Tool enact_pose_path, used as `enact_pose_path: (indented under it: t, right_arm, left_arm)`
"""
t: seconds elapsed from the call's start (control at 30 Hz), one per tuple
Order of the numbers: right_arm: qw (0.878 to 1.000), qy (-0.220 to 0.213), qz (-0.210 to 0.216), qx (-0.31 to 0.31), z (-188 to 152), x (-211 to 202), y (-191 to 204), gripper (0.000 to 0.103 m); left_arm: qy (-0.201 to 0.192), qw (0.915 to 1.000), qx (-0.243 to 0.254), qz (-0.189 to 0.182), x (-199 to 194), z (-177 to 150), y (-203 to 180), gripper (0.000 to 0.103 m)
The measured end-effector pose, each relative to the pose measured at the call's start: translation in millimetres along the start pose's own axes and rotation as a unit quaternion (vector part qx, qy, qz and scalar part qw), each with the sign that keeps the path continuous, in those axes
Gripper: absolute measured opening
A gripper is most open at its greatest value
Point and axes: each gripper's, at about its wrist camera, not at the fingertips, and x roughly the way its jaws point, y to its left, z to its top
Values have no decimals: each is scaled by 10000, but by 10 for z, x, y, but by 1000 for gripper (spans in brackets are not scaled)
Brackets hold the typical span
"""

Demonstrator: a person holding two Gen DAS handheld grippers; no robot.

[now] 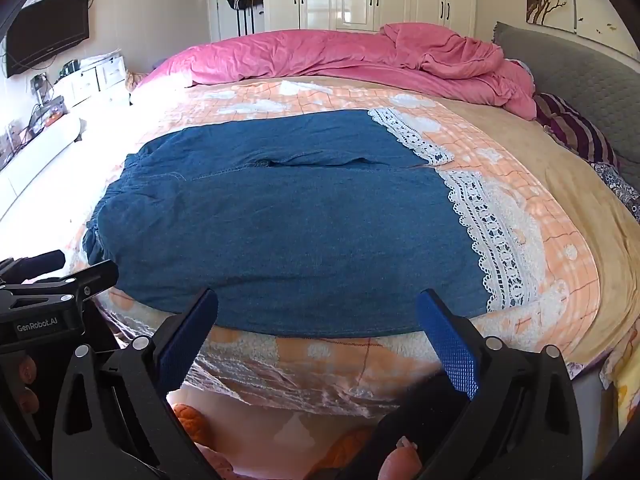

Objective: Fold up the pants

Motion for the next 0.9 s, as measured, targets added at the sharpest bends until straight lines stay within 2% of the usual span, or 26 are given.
enact_pose_path:
  t: [0.1, 0.13, 0.23, 0.27, 0.9]
  right_arm:
    - [10000, 4, 15, -23, 31, -6, 30, 99]
    - [10000, 6, 6, -35, 42, -6, 35, 99]
    - [10000, 5, 5, -35, 87, -1, 39, 99]
    - [10000, -56, 6, -14, 7, -48, 24, 99]
    - [9999, -155, -59, -35, 9, -72, 8, 99]
  left_arm:
    - [60, 10000, -59, -15, 42, 27, 34, 94]
    - [-121, 9998, 118, 81, -16, -13, -32, 94]
    - [-153, 9997, 147, 94, -28, -3, -69, 94]
    - [-163, 9997, 161, 94, -29, -2, -82, 94]
    - [-269, 9993, 232, 134, -87, -26, -104, 94]
